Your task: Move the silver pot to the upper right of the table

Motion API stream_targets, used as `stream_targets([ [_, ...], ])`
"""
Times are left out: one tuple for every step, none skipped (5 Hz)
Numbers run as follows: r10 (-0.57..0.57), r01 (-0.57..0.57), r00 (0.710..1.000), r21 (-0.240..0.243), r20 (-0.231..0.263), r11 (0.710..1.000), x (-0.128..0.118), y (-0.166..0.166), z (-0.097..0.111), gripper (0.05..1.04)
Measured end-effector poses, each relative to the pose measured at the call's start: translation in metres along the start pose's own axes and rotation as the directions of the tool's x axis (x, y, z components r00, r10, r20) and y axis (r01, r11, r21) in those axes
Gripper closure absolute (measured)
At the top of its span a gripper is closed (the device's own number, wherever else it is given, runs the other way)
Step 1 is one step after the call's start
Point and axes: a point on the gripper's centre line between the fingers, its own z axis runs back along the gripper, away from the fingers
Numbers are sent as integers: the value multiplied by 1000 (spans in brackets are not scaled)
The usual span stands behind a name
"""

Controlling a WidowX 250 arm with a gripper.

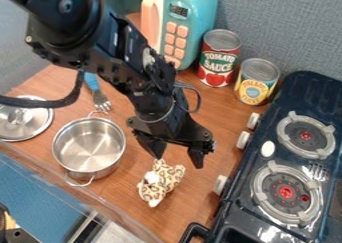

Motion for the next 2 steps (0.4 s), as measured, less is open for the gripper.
stream_targets([
  [5,-5,1000,1,-24,1000,-5,1,-3,83],
  [65,-66,997,-36,-29,997,-8,19,5,83],
])
